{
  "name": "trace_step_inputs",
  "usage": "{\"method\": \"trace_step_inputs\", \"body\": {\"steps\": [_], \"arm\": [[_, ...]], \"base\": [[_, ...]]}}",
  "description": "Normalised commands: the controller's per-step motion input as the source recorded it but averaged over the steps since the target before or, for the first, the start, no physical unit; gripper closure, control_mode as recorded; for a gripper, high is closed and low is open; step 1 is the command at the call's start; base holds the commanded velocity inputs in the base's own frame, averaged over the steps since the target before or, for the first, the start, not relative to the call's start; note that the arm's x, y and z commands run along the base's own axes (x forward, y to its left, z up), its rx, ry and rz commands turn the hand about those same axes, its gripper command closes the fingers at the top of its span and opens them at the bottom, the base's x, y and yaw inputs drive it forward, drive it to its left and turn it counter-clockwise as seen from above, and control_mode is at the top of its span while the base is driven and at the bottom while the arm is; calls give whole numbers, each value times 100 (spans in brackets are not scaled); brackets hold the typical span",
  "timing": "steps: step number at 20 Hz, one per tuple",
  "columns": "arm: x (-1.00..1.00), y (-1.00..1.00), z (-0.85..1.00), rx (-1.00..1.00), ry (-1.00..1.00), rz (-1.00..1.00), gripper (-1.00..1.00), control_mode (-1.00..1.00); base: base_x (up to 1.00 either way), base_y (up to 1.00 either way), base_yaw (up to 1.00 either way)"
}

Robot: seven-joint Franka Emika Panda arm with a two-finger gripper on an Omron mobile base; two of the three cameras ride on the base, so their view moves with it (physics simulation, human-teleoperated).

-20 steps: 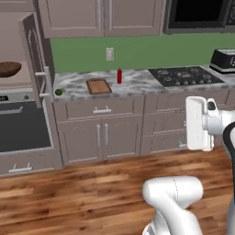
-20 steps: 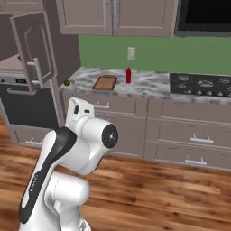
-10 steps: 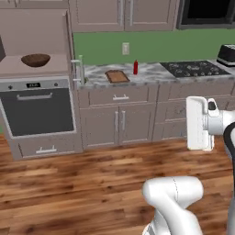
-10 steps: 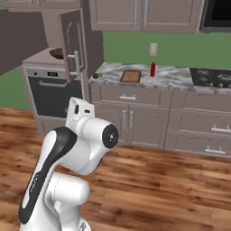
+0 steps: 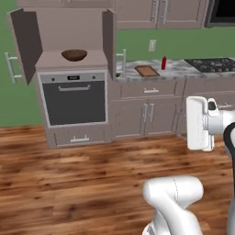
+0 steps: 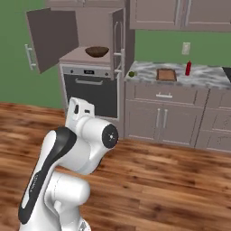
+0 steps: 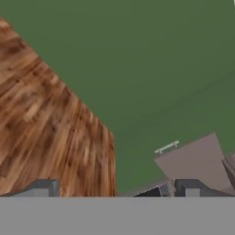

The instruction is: Open the cabinet. Place the bowl and condiment on the counter. Then place the lime and garlic on the cutting board.

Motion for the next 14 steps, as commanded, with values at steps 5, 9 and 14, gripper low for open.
{"method": "trace_step_inputs", "body": {"steps": [5,9,14], "arm": [[0,0,0,0,0,0,-100,100],[0,0,0,0,0,0,-100,100],[0,0,0,0,0,0,-100,100]], "base": [[-28,91,6],[-7,80,2],[18,64,0]]}}
